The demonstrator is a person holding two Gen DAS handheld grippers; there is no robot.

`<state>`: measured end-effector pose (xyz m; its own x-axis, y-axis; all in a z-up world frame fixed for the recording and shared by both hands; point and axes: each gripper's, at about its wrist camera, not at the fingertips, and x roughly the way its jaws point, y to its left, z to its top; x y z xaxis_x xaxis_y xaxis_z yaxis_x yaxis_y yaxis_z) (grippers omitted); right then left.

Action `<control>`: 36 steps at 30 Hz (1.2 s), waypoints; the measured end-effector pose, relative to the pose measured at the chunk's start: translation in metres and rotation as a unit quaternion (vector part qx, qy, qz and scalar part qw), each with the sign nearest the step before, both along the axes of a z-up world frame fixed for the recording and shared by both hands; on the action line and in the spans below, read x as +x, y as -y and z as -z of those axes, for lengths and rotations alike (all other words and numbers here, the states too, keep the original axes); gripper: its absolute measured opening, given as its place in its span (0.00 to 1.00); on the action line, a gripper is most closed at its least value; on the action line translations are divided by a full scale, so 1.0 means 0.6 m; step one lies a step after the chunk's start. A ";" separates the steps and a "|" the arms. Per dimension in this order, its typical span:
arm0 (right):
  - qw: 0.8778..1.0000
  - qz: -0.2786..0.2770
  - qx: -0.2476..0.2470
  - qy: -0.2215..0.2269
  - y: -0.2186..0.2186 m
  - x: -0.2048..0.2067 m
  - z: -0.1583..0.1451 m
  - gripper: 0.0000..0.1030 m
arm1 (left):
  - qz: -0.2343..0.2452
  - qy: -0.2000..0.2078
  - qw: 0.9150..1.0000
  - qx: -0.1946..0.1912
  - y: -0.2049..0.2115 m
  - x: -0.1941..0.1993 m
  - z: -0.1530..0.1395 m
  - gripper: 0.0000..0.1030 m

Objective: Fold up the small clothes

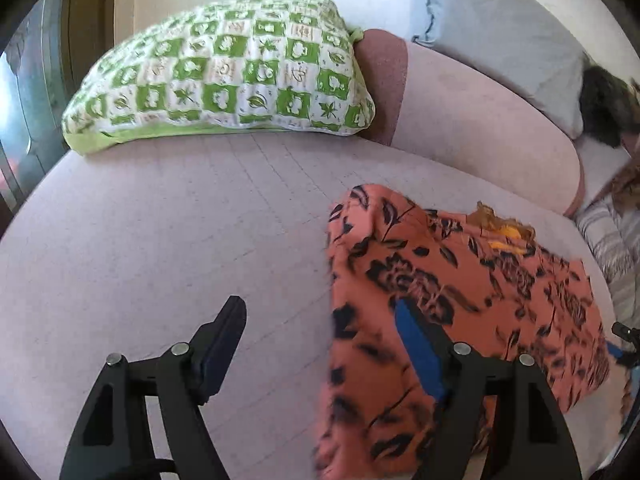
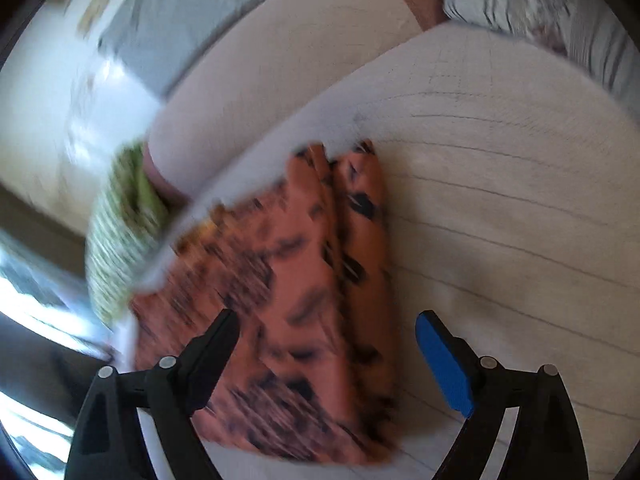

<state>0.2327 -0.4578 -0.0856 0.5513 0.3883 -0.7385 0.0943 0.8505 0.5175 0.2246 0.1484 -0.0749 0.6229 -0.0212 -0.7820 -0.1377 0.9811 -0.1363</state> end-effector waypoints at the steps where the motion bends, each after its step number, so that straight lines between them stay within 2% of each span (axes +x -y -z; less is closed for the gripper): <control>1: 1.000 -0.013 -0.022 -0.006 -0.004 -0.001 0.003 0.89 | 0.008 -0.008 1.000 -0.003 -0.001 -0.004 0.008 0.78; 3: 0.998 -0.035 -0.052 -0.024 -0.014 0.006 0.017 0.89 | 0.029 -0.046 0.998 -0.014 0.008 0.004 0.037 0.78; 5: 0.997 -0.056 -0.041 -0.039 -0.030 0.019 0.031 0.89 | 0.050 -0.084 0.995 -0.009 0.031 0.013 0.072 0.78; 6: 0.996 -0.069 -0.042 -0.039 -0.042 0.026 0.034 0.87 | 0.056 -0.083 0.995 0.006 0.046 0.012 0.078 0.71; 7: 0.995 -0.080 -0.040 -0.047 -0.054 0.031 0.035 0.73 | 0.063 -0.077 0.995 0.017 0.055 0.013 0.077 0.37; 8: 0.994 -0.088 -0.034 -0.062 -0.065 0.036 0.034 0.62 | 0.089 -0.087 0.992 -0.005 0.069 0.022 0.073 0.21; 9: 0.993 -0.096 -0.028 -0.068 -0.074 0.042 0.032 0.26 | 0.083 -0.094 0.992 -0.007 0.073 0.027 0.068 0.17; 11: 0.991 -0.107 -0.021 -0.077 -0.081 0.047 0.020 0.24 | 0.075 -0.092 0.993 -0.005 0.080 0.039 0.041 0.16; 13: 0.993 -0.097 -0.001 -0.067 -0.077 0.037 -0.002 0.21 | 0.070 -0.073 0.995 -0.011 0.080 0.031 0.004 0.16; 16: 0.995 -0.097 0.020 -0.023 -0.069 0.008 -0.080 0.19 | 0.075 -0.028 0.996 -0.038 0.076 -0.009 -0.081 0.16; 18: 0.994 -0.105 0.011 0.001 -0.067 -0.024 -0.129 0.19 | 0.083 0.006 0.996 -0.025 0.084 -0.067 -0.141 0.16; 20: 0.993 -0.113 0.009 0.012 -0.060 -0.068 -0.158 0.19 | 0.080 0.015 0.996 -0.040 0.082 -0.131 -0.170 0.16; 21: 0.993 -0.118 0.008 0.010 -0.053 -0.102 -0.163 0.19 | 0.078 0.012 0.996 -0.047 0.080 -0.154 -0.172 0.17; 23: 0.992 -0.128 -0.001 -0.019 -0.044 -0.162 -0.137 0.24 | 0.070 -0.014 0.996 -0.049 0.078 -0.230 -0.138 0.23; 24: 0.991 -0.129 -0.013 -0.038 -0.043 -0.186 -0.107 0.32 | 0.070 -0.034 0.996 -0.045 0.079 -0.253 -0.111 0.31; 25: 0.989 -0.132 -0.024 -0.061 -0.041 -0.208 -0.071 0.59 | 0.071 -0.060 0.995 -0.042 0.080 -0.274 -0.070 0.39; 26: 0.986 -0.135 -0.033 -0.092 -0.038 -0.228 -0.028 0.75 | 0.064 -0.112 0.991 -0.035 0.075 -0.293 -0.014 0.39; 27: 0.983 -0.120 -0.051 -0.129 -0.029 -0.250 0.017 0.81 | 0.055 -0.138 0.989 -0.023 0.072 -0.299 0.009 0.39; 28: 0.983 -0.102 -0.054 -0.140 -0.017 -0.269 0.040 0.81 | 0.047 -0.148 0.988 -0.017 0.064 -0.309 0.024 0.41; 30: 0.993 -0.060 -0.014 -0.101 0.012 -0.292 0.025 0.80 | 0.034 -0.116 0.992 -0.026 0.054 -0.319 0.004 0.42; 32: 0.997 -0.017 0.005 -0.077 0.039 -0.293 0.000 0.80 | 0.032 -0.079 0.996 -0.004 0.056 -0.312 -0.032 0.49; 33: 0.998 -0.003 0.012 -0.056 0.049 -0.285 -0.017 0.80 | 0.036 -0.064 0.997 0.007 0.061 -0.308 -0.045 0.56; 34: 0.999 0.004 0.014 -0.043 0.048 -0.267 -0.029 0.80 | 0.041 -0.049 0.998 0.019 0.069 -0.299 -0.058 0.57; 36: 1.000 -0.001 0.022 -0.011 0.037 -0.231 -0.051 0.80 | 0.045 -0.037 0.998 0.019 0.072 -0.285 -0.061 0.57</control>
